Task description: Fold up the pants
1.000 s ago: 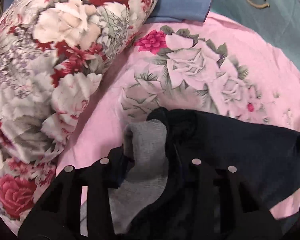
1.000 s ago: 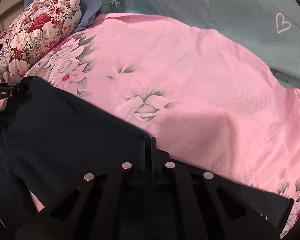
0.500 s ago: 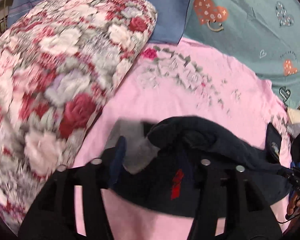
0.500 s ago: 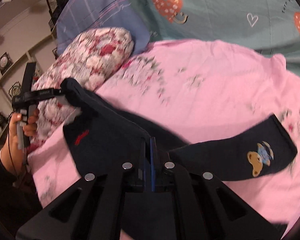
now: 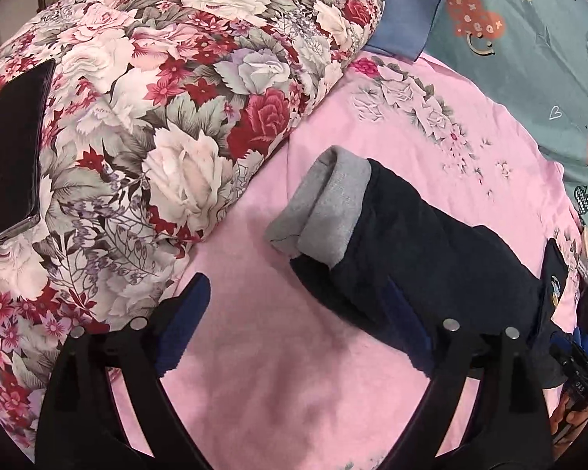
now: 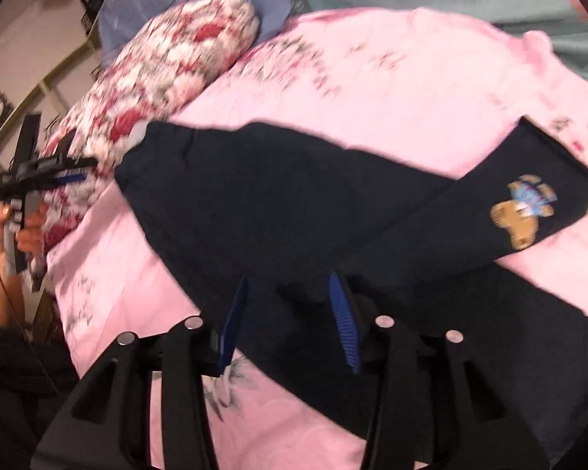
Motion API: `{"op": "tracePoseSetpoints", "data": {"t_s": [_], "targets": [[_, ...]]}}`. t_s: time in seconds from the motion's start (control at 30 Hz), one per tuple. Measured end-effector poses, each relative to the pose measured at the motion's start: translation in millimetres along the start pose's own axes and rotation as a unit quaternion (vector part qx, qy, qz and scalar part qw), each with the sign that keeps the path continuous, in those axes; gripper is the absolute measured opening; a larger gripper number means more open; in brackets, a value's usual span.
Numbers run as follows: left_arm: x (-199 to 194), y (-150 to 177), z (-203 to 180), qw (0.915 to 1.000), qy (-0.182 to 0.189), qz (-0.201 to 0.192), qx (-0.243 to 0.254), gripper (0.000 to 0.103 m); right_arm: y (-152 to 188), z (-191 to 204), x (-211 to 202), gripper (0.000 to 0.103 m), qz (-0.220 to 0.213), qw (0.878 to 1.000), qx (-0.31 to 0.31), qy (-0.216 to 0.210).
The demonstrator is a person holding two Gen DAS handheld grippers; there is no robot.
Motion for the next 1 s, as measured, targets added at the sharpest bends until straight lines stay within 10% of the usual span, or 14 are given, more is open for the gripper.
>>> {"op": "tracePoseSetpoints", "data": {"t_s": [0.2, 0.3, 0.37, 0.57, 0.87, 1.0], "targets": [[22.3, -3.7, -32.3, 0.9963, -0.065, -0.001, 0.056, 0.090, -9.0, -26.4, -23.4, 0.053, -0.059, 0.996, 0.051, 0.038], [41.0, -4.3, -43.2, 0.9651, -0.228, -0.033, 0.125, 0.090, -12.9, -51.2, -32.8, 0.054, -0.083, 0.988, 0.085, 0.102], [51.3, -2.1, -44.5, 0.9501, -0.270, -0.031, 0.153, 0.090, -19.3, -76.2, -35.7, 0.054, -0.090, 0.976, 0.127, 0.151], [41.8, -8.0, -21.9, 0.9747, -0.208, -0.008, 0.083, 0.090, -65.1, -117.0, -15.4, 0.054, -0.071, 0.961, 0.185, 0.195], [60.2, -6.2, -45.7, 0.9826, -0.156, 0.009, 0.101, 0.097, -131.8, -156.2, 63.7, 0.063, -0.011, 0.926, 0.233, 0.298], [73.0, -5.9, -28.2, 0.9876, -0.138, 0.027, 0.069, 0.101, -126.7, -171.3, 50.6, 0.006, -0.025, 0.916, 0.255, 0.308]]}}
Point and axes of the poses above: each gripper's, at about its wrist camera, not at the fingertips, and x roughly the way its jaws point, z to its left, y to its underside, the point moved 2 cm from there along x, roughly the way its jaws point, and after that the axes turned 5 degrees about x, right-handed, at the moved point
